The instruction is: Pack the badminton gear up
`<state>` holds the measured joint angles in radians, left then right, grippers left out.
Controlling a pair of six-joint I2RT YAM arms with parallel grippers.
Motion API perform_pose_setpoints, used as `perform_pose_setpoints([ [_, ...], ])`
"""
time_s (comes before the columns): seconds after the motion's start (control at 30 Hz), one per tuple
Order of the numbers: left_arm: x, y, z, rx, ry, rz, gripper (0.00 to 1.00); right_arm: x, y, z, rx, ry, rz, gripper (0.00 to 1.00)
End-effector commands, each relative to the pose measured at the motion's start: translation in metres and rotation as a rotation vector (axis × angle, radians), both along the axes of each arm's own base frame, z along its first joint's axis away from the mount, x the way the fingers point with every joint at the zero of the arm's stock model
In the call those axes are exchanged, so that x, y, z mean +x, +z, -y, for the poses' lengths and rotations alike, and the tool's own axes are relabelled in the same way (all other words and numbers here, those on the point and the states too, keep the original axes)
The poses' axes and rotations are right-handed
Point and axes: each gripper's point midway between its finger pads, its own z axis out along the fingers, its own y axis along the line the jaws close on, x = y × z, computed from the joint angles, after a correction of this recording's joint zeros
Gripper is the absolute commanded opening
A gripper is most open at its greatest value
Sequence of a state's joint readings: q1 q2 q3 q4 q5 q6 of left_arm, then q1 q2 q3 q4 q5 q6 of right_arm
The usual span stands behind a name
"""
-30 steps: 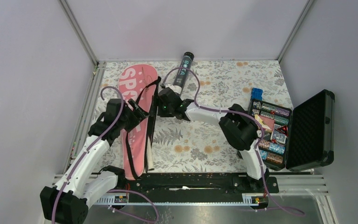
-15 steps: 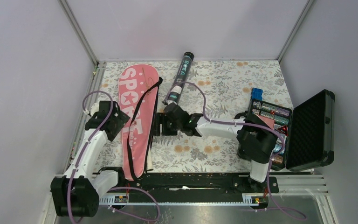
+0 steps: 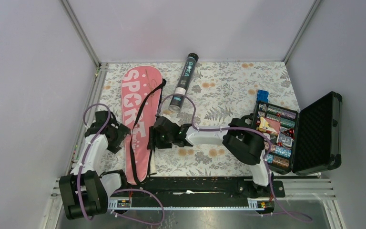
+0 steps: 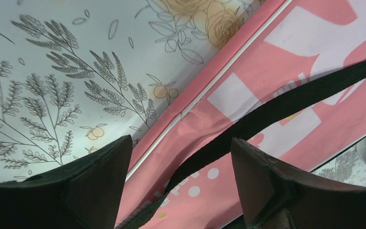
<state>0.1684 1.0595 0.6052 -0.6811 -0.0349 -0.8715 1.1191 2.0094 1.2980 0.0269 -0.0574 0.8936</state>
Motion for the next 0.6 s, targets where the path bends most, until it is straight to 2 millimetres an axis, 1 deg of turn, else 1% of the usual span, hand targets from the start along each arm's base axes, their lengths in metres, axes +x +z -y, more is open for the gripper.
perform_pose_setpoints([
  [0.0, 0.013, 0.006, 0.020, -0.119, -0.057, 0.092, 0.79, 0.022, 0.009, -0.022, 0.018, 0.026, 0.057, 0.59],
  [0.07, 0.012, 0.005, 0.025, -0.142, -0.084, 0.087, 0.79, 0.030, 0.014, -0.028, 0.035, 0.054, 0.061, 0.49],
  [0.1, 0.013, 0.006, 0.028, -0.155, -0.104, 0.096, 0.78, 0.034, 0.012, -0.023, 0.009, 0.052, 0.059, 0.45],
  [0.2, 0.023, 0.016, 0.039, -0.207, -0.144, 0.176, 0.77, 0.052, 0.019, -0.005, -0.031, 0.020, 0.099, 0.24],
  [0.23, 0.029, 0.023, 0.044, -0.231, -0.162, 0.215, 0.77, 0.057, 0.021, 0.001, -0.034, 0.021, 0.114, 0.19],
  [0.27, 0.034, 0.028, 0.047, -0.244, -0.175, 0.241, 0.76, 0.063, 0.024, 0.006, -0.036, 0.024, 0.132, 0.16],
  [0.33, 0.037, 0.034, 0.051, -0.256, -0.215, 0.259, 0.75, 0.076, 0.029, 0.014, -0.041, 0.028, 0.164, 0.14],
  [0.4, 0.033, 0.032, 0.049, -0.235, -0.232, 0.237, 0.74, 0.092, 0.035, 0.021, -0.044, 0.027, 0.177, 0.12],
  [0.43, 0.031, 0.032, 0.047, -0.220, -0.240, 0.231, 0.74, 0.096, 0.038, 0.021, -0.035, 0.038, 0.172, 0.12],
  [0.5, 0.025, 0.030, 0.043, -0.186, -0.239, 0.215, 0.75, 0.105, 0.043, 0.024, -0.034, 0.049, 0.171, 0.15],
  [0.57, 0.021, 0.028, 0.042, -0.172, -0.242, 0.219, 0.75, 0.106, 0.047, 0.024, -0.033, 0.074, 0.175, 0.23],
])
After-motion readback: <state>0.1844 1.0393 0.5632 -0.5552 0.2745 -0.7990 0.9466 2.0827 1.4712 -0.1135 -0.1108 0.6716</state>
